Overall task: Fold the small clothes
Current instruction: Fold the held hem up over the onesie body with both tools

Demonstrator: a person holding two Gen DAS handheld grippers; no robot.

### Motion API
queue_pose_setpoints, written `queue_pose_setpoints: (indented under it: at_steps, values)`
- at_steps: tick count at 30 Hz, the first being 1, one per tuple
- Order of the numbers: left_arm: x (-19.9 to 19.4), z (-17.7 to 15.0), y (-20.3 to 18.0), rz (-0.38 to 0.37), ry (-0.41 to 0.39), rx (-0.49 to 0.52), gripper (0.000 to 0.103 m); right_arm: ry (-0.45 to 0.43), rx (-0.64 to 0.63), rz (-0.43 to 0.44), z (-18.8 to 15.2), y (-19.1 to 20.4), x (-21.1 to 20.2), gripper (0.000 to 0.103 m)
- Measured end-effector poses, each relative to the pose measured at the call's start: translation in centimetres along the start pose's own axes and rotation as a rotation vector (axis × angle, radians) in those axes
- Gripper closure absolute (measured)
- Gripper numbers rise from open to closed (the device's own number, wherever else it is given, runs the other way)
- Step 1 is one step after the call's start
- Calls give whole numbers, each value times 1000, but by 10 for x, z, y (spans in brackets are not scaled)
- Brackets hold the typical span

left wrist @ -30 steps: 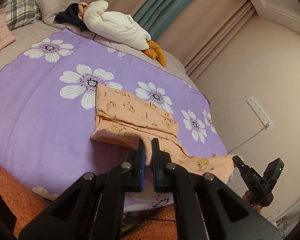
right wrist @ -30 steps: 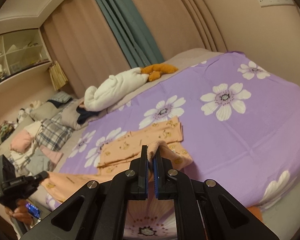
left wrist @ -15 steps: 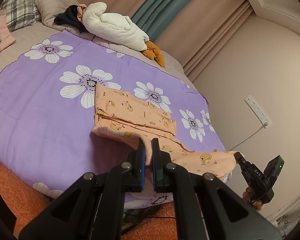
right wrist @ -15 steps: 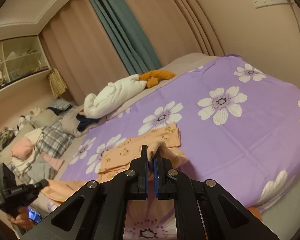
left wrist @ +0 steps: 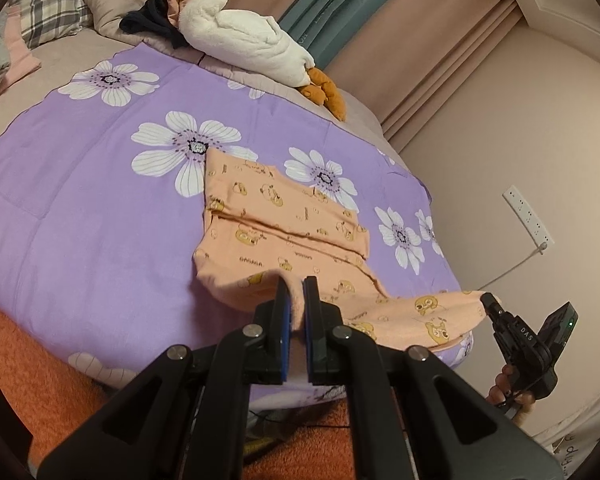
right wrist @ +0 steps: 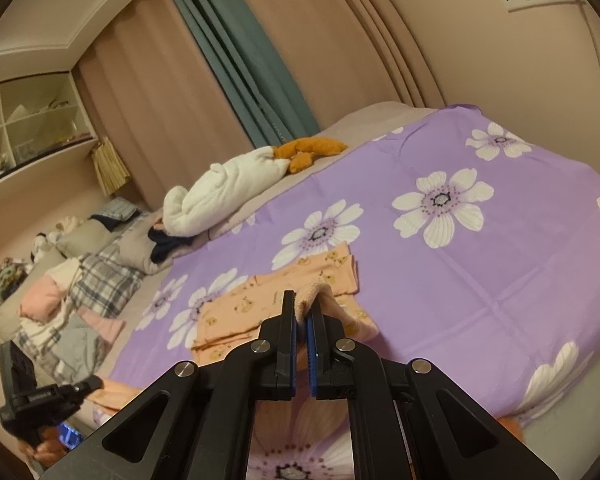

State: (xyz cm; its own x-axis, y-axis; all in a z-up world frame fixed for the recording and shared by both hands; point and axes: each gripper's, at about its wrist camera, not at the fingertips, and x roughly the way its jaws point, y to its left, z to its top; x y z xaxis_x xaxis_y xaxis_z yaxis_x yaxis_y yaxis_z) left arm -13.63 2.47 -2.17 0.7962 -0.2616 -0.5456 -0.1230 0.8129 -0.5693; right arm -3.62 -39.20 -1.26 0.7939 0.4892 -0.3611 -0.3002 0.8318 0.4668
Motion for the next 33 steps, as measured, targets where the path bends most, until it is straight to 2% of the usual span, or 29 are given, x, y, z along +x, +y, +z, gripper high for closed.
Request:
queue_pose_setpoints:
  at_steps: [6,19,33]
  values:
    - [19,28,0,-3,-30,-14,98,19,-2,-7,11,0,18,97]
    - [69,101,-3,45,-66,-3,98,84,-4,-27,51,6,83,97]
    - [152,146,32,125,27,-71,98,227,3,-49,73,9,180,97]
